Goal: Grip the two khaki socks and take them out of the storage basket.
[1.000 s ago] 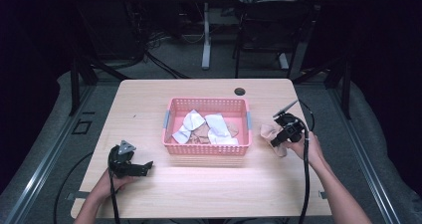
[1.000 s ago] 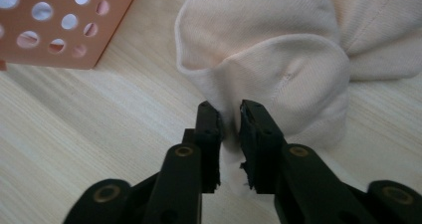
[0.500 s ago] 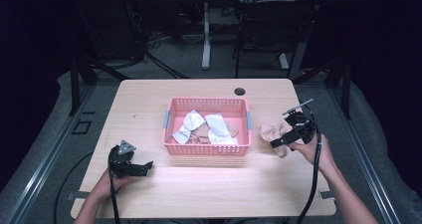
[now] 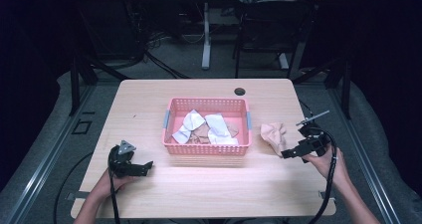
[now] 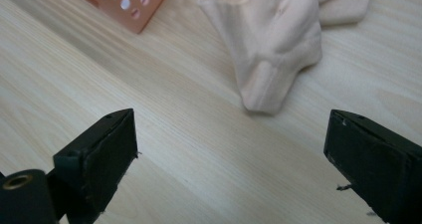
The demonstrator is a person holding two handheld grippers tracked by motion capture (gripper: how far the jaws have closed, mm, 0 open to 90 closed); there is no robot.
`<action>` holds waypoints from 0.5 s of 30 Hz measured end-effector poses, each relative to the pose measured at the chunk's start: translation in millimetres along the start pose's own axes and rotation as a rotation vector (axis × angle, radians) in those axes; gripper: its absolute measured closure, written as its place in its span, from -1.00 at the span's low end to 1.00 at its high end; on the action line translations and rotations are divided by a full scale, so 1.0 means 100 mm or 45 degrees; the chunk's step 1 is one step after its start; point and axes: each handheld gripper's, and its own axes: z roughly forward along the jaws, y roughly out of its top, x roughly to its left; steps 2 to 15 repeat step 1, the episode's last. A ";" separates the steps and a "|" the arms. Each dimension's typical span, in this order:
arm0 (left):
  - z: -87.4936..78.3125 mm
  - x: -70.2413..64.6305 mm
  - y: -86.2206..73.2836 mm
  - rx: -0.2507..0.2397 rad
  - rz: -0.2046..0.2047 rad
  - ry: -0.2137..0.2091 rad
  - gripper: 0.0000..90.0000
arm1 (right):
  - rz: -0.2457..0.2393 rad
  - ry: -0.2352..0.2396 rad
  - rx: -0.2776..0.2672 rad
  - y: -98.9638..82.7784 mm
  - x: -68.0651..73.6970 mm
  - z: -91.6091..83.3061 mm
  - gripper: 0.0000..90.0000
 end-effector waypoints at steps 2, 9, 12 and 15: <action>0.00 0.00 0.00 0.000 0.000 0.000 -1.00 | 0.000 0.000 0.000 0.00 0.00 0.00 -0.88; 0.00 0.00 0.00 0.000 0.000 0.000 -1.00 | 0.000 0.000 0.000 0.00 0.00 0.00 -0.88; 0.00 0.00 0.00 0.000 0.000 0.000 -1.00 | 0.000 0.000 0.000 0.00 0.00 0.00 -0.88; 0.00 0.00 0.00 0.000 0.000 0.000 -1.00 | 0.000 0.000 0.000 0.00 0.00 0.00 -0.88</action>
